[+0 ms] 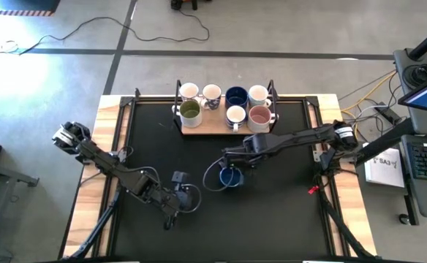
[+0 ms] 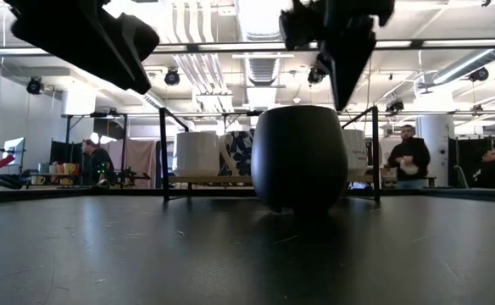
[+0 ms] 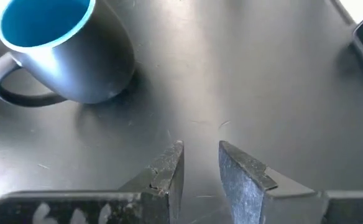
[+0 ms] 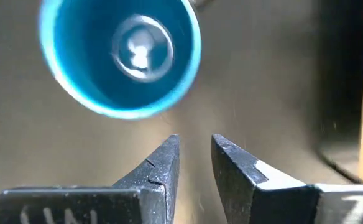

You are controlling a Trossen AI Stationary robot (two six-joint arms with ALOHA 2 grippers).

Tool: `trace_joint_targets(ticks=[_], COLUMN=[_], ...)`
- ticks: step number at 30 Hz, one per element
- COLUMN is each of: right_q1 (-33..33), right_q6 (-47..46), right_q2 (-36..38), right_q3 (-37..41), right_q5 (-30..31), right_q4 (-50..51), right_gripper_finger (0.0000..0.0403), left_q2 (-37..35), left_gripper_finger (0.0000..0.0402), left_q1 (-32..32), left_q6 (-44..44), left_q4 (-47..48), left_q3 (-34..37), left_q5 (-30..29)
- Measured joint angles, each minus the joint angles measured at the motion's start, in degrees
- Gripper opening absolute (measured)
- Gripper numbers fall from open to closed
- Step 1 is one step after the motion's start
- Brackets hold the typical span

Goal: Place coffee mugs
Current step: Put the black mug on the shelf aligned with the other the blue mug

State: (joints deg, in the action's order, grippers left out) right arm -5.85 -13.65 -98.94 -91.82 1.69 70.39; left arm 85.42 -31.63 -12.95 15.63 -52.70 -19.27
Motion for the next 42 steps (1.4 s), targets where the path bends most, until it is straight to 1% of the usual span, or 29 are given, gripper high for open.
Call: trace_joint_targets(ticks=[4,7,9,12,14,16,19,21,24,28,31,36,39,42], right_q1=[-1.1,-2.1,-2.9,-3.6,-3.7,-3.7,-3.7,-3.7,-3.6,-3.5,-3.5,-3.5,-3.3,-2.7], right_q6=[-4.4,-8.4,-11.1,-14.9,-16.6,-18.0,-19.9,-20.2,-20.4,-20.2,-19.8,-19.3,-18.7,-18.3], right_q2=[1.9,5.7,8.5,13.5,16.6,19.0,21.9,23.2,24.3,24.7,24.6,24.1,23.9,23.8], right_q3=[3.1,7.9,12.1,18.8,23.2,27.1,31.6,33.7,35.7,36.8,37.2,37.6,37.7,37.7], right_q5=[4.1,4.3,4.3,4.3,4.3,3.8,3.9,3.9,3.9,4.2,4.3,4.3,4.3,4.3], right_q4=[1.7,0.7,-1.9,-9.6,-16.1,-21.8,-26.6,-28.1,-28.6,-29.0,-29.0,-28.9,-28.8,-29.0], right_gripper_finger=[0.0084,0.0084,0.0084,0.0084,0.0084,0.0084,0.0084,0.0084,0.0084,0.0084,0.0084,0.0084,0.0084,0.0084], left_q2=[-0.8,-1.7,-2.1,-2.7,-3.5,-4.3,-4.9,-5.0,-4.6,-2.3,-0.2,1.9,2.9,3.9], left_gripper_finger=[0.0082,0.0082,0.0082,0.0082,0.0082,0.0082,0.0082,0.0082,0.0088,0.0111,0.0136,0.0171,0.0181,0.0185], left_q1=[1.6,3.8,5.5,8.5,11.2,14.8,20.5,23.7,26.9,30.5,31.8,32.0,33.3,35.1], left_q6=[4.6,7.6,9.1,12.4,15.9,19.4,22.5,23.0,23.0,24.0,25.9,31.4,33.7,37.4], left_q4=[0.4,0.3,-0.4,-3.0,-7.5,-14.0,-24.3,-28.6,-33.0,-34.9,-35.0,-34.3,-32.8,-32.0], left_q3=[0.0,0.4,1.0,3.0,5.6,8.8,13.0,14.7,16.0,16.3,15.1,12.4,11.0,9.3], left_q5=[-0.2,1.1,2.8,6.0,8.8,12.7,19.1,22.3,23.1,22.8,22.6,22.9,23.4,26.4])
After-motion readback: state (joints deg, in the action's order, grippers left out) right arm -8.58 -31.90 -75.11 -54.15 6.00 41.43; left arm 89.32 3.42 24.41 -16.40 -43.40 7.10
